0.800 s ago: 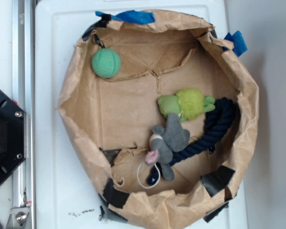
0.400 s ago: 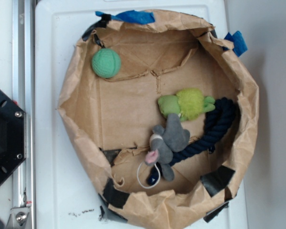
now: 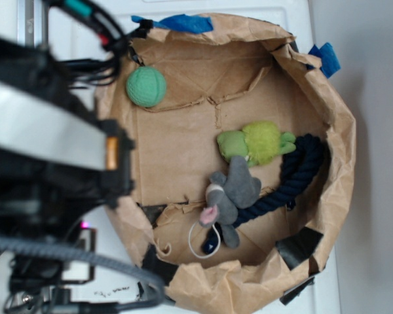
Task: Grab the green ball.
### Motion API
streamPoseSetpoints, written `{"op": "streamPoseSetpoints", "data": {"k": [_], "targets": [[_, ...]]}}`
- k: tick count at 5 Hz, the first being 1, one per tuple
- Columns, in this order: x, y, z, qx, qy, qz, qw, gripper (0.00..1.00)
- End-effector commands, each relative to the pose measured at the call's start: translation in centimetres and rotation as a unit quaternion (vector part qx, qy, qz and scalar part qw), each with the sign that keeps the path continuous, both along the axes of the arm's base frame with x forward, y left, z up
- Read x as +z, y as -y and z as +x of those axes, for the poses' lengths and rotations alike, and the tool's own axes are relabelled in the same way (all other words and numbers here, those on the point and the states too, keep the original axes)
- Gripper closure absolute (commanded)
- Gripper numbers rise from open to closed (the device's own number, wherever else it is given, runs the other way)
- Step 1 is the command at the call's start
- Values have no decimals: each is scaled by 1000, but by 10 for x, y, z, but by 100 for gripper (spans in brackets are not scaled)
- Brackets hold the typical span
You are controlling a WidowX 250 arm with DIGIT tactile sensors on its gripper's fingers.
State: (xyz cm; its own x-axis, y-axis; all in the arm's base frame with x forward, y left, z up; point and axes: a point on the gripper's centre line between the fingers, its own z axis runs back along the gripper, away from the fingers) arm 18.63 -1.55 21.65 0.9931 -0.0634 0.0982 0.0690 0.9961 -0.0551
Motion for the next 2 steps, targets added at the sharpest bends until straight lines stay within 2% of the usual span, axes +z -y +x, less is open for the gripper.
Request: {"op": "streamPoseSetpoints", "data": {"k": [1,2], "targets": [[-11,-33,11,-88,38,32,995,0],[-18,-55,13,-61,27,58,996,0]]}}
